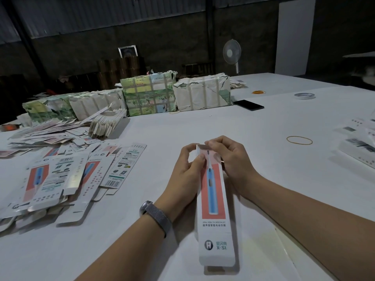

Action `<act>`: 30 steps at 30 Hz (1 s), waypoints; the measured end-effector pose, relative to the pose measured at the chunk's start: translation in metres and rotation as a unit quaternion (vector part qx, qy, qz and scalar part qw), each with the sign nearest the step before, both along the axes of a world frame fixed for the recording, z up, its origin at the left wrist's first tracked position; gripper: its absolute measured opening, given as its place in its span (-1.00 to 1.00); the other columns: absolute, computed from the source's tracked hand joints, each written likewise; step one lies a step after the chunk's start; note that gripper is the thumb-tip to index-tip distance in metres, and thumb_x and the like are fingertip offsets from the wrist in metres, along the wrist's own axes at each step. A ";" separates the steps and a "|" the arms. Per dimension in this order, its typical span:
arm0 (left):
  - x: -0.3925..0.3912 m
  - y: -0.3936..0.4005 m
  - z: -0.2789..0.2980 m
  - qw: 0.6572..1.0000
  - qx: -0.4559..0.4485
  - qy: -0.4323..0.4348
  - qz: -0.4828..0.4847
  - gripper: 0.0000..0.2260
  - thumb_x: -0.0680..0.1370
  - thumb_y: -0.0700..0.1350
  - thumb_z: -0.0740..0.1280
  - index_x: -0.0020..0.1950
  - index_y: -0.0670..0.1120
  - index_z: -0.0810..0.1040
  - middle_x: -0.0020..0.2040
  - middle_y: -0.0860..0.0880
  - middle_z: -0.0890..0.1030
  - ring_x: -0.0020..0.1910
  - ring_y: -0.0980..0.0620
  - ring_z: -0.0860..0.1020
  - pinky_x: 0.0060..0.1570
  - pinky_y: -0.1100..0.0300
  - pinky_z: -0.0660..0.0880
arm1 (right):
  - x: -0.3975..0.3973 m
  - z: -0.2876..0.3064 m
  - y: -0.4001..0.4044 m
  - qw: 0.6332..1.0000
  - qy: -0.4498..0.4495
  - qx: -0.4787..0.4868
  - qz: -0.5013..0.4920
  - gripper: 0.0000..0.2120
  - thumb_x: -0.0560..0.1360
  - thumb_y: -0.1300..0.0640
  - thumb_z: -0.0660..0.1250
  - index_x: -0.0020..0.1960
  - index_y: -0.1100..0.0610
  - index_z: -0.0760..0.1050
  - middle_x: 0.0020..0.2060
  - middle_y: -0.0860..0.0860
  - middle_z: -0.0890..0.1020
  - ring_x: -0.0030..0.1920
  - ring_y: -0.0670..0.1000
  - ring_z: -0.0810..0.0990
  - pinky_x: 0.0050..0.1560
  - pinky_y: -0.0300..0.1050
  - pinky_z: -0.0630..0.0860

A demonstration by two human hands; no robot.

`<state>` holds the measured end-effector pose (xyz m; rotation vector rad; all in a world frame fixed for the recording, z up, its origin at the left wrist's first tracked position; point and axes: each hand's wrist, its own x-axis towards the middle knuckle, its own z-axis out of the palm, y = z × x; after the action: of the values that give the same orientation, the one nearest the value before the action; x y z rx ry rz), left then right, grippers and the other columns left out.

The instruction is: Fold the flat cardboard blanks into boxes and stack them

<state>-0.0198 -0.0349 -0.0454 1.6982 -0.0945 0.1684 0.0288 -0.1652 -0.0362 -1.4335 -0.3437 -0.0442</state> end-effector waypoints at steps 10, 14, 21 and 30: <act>-0.004 -0.002 0.004 1.000 -0.005 0.011 -0.025 -0.85 0.69 0.03 0.19 0.25 0.07 0.36 -0.25 0.03 0.71 -0.29 0.02 0.71 -0.29 0.26 0.60 | 0.005 0.003 0.000 0.999 0.001 -0.042 -0.032 -0.82 0.56 0.21 0.38 -0.21 0.06 0.61 -0.29 -0.02 0.67 -0.23 0.04 0.65 -0.05 -0.01 0.63; -0.005 -0.002 0.004 0.999 0.001 0.013 -0.030 -0.86 0.68 0.04 0.21 0.22 0.10 0.37 -0.21 -0.01 0.72 -0.26 -0.01 0.72 -0.27 0.25 0.61 | 0.004 0.002 -0.001 0.998 0.008 -0.053 -0.022 -0.82 0.59 0.19 0.33 -0.18 0.07 0.58 -0.31 -0.04 0.65 -0.24 0.04 0.65 -0.11 -0.05 0.63; -0.005 -0.001 0.004 0.999 0.001 0.009 -0.041 -0.84 0.68 0.03 0.22 0.24 0.06 0.38 -0.20 -0.02 0.72 -0.26 -0.01 0.72 -0.25 0.23 0.62 | 0.003 0.004 -0.003 0.996 -0.007 -0.086 -0.028 -0.80 0.58 0.17 0.33 -0.20 0.08 0.61 -0.32 -0.02 0.67 -0.28 0.02 0.66 -0.10 -0.03 0.65; -0.004 -0.001 0.003 0.998 0.013 0.015 -0.053 -0.83 0.67 0.05 0.24 0.24 0.23 0.33 -0.18 0.04 0.73 -0.23 0.00 0.72 -0.27 0.27 0.60 | 0.006 0.005 -0.003 0.997 0.013 -0.068 -0.036 -0.79 0.59 0.19 0.31 -0.22 0.11 0.59 -0.35 -0.01 0.63 -0.29 0.02 0.60 -0.10 -0.01 0.61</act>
<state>-0.0240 -0.0358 -0.0425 1.7161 -0.1646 0.0620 0.0346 -0.1677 -0.0313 -1.5792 -0.2776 -0.0611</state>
